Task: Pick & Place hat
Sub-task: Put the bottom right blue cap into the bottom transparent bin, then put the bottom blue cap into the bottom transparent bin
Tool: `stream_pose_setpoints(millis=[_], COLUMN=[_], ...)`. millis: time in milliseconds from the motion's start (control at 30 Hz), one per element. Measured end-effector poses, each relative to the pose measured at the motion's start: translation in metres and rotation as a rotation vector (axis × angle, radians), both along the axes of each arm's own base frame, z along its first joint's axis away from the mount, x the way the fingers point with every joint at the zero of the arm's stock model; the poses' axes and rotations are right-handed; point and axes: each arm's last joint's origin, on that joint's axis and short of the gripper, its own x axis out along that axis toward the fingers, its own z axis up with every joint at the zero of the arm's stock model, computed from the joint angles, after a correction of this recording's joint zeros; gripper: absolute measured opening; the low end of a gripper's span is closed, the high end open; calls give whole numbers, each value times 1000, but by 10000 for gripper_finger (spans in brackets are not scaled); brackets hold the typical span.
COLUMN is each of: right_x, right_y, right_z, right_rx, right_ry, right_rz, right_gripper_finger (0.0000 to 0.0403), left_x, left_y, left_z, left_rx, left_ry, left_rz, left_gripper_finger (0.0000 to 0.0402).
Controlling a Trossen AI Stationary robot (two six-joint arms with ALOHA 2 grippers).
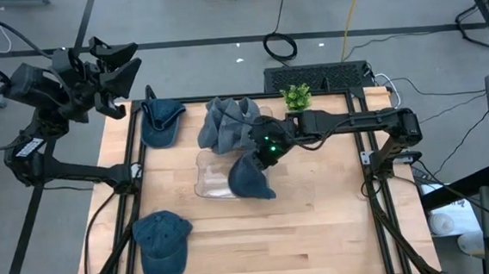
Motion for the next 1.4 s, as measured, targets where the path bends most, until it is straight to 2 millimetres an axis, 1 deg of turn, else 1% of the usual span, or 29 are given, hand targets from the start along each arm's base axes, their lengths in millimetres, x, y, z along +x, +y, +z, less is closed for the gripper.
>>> stream_pose_setpoints(millis=[133, 267, 333, 433, 567, 667, 767, 900, 1033, 1200, 1333, 1400], right_x=[-4, -3, -3, -3, -3, -11, -22, -40, -58, -74, -83, -84], right_y=[-3, -4, -6, -8, -11, -15, -20, -27, -34, -40, -45, -48], right_z=[-4, -7, -8, -7, -7, 0, 14, 39, 64, 89, 106, 113], right_rx=[-26, -64, -66, -54, -11, -23, -112, -277, -392, -504, -601, -635], right_ry=[55, 53, 51, 43, 33, 17, -30, -119, -234, -383, -496, -555], right_rz=[-25, -48, -44, -24, 28, 62, 61, 45, 21, 39, 39, 27], right_gripper_finger=[0, 1, 10, 43, 115, 170, 211, 236, 242, 239, 240, 243], left_x=[0, -4, -7, -8, -13, -15, -18, -20, -20, -17, -15, -14], left_y=[-1, -2, -2, -2, -3, -3, -3, -4, -4, -3, -3, -3], left_z=[0, 1, 1, 1, -1, -3, -6, -9, -14, -22, -32, -39], left_rx=[-5, -3, -3, -13, -39, -52, -79, -136, -155, -223, -302, -354], left_ry=[-2, -10, -12, -7, 10, 24, 48, 69, 120, 187, 280, 334], left_rz=[-27, -27, -28, -16, 7, 20, 14, -10, -9, -24, -38, -68], left_gripper_finger=[191, 191, 191, 192, 203, 214, 226, 239, 250, 259, 254, 250])
